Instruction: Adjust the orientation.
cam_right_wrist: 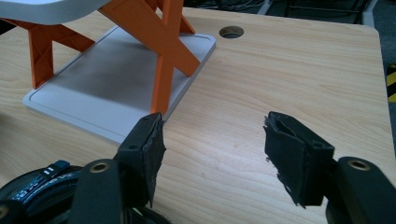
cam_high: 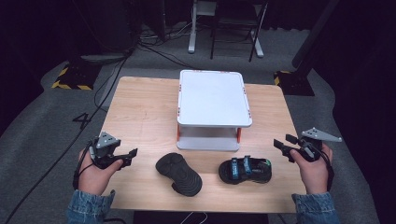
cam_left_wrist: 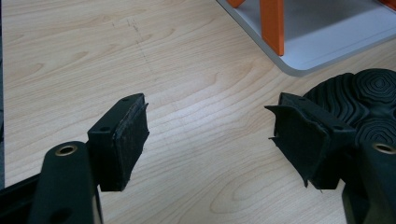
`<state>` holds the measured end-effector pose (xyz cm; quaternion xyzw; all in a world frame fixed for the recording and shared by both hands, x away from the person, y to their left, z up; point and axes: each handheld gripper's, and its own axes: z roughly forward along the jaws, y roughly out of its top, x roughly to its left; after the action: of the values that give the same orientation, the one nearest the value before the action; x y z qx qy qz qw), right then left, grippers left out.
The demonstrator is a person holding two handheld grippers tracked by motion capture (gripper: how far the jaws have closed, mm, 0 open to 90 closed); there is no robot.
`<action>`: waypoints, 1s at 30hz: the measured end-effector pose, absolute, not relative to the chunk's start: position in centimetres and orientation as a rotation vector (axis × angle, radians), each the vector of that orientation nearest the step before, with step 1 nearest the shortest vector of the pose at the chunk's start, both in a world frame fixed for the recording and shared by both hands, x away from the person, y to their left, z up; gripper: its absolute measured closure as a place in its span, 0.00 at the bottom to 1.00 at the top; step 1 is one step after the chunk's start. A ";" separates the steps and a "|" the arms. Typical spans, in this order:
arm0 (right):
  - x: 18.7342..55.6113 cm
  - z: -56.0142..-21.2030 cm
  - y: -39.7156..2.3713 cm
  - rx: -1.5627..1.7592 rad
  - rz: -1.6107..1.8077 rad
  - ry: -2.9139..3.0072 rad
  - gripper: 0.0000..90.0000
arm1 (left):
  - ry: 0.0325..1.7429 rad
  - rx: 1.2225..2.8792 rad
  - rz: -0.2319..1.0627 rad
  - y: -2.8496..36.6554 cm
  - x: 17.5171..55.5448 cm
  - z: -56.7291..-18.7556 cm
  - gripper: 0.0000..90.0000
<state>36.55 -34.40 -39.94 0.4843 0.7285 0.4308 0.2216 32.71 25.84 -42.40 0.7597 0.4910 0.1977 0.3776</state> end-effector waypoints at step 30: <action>36.3 -39.0 -29.1 1.171 1.239 2.175 0.45 | 1.266 1.930 0.472 26.5 31.6 -42.4 0.32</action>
<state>36.32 -29.07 -39.02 0.4164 0.7730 0.4402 0.1880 31.56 26.48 -42.35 0.7567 0.4965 0.1851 0.3830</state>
